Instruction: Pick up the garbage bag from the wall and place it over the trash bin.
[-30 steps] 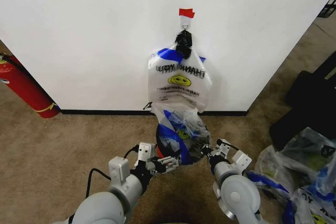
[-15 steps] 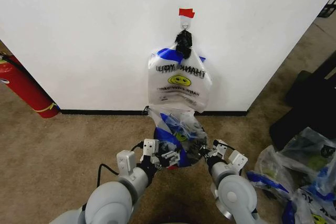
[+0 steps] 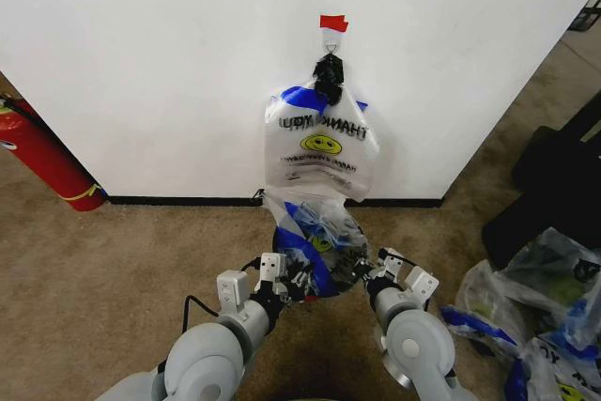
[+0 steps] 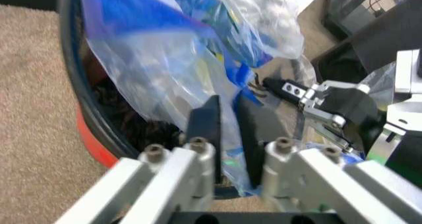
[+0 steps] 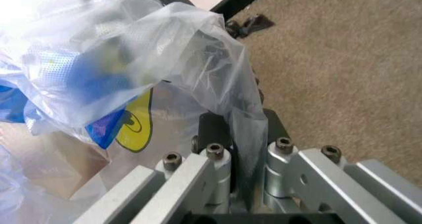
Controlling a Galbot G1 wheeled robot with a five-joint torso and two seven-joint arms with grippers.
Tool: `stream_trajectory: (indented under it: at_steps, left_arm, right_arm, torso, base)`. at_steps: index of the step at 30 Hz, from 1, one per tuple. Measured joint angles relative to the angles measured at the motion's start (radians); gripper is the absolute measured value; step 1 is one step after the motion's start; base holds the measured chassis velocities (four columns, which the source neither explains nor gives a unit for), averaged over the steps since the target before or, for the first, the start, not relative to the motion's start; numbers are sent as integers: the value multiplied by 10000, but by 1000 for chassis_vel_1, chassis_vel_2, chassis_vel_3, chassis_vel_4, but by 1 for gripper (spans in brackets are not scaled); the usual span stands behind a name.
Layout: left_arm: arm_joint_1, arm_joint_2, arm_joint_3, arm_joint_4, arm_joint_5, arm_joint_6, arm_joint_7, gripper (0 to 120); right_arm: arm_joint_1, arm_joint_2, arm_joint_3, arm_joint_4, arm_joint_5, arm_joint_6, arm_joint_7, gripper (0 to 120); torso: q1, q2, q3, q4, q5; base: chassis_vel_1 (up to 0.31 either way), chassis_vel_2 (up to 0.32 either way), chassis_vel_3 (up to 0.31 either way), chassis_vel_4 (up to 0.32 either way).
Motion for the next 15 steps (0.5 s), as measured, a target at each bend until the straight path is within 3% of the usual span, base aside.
stream_trajectory:
  at_steps: [2,10,15]
  left_arm:
    - [11,-85,33,49,51,-90,33,0]
    - [205,105,-296,-276,-190,-368,49,0]
    - [1049,304,-592,-817,-332,-522,25,0]
  right_arm:
    - [52,125,-12,-51,-15,-4,-2,0]
    - [77,158,-3,20,96,-1,129,0]
    - [199,228,136,16,329,106,226,0]
  torso:
    - [0,0,0,1,-1]
    - [0,0,0,0,-1]
    - [0,0,0,0,0]
  base:
    - [0,0,0,0]
    - [0,0,0,0]
    - [0,0,0,0]
